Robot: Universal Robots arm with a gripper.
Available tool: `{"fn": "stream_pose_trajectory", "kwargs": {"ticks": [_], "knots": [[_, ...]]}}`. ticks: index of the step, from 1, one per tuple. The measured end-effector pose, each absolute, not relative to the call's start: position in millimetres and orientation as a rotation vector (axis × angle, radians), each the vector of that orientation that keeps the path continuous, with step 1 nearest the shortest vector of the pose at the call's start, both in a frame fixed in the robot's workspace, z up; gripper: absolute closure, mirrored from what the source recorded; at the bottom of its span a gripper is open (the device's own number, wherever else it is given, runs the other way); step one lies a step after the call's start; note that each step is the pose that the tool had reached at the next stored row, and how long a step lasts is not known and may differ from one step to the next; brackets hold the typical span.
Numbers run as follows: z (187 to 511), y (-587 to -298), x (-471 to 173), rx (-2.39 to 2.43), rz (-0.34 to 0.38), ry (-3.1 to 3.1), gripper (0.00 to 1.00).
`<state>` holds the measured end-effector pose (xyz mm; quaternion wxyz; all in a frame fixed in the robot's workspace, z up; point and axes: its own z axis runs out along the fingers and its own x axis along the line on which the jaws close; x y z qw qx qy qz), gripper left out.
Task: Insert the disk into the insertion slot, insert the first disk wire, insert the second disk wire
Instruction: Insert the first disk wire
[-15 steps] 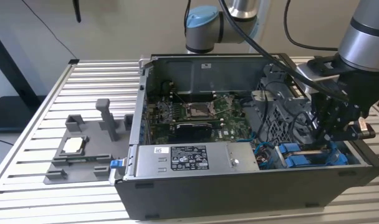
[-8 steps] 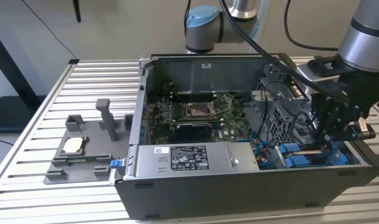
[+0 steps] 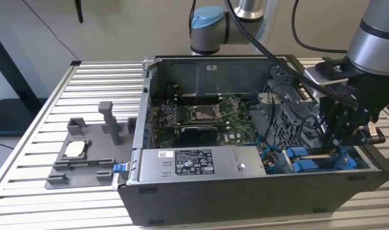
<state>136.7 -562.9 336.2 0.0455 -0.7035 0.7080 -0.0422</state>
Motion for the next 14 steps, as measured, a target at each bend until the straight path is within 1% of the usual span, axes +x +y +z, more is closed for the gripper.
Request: {"fn": "stream_pose_trajectory", "kwargs": {"ticks": [14], "knots": [[331.4, -562.9, 136.7, -2.148, -0.129, 2.162, 0.81]]}}
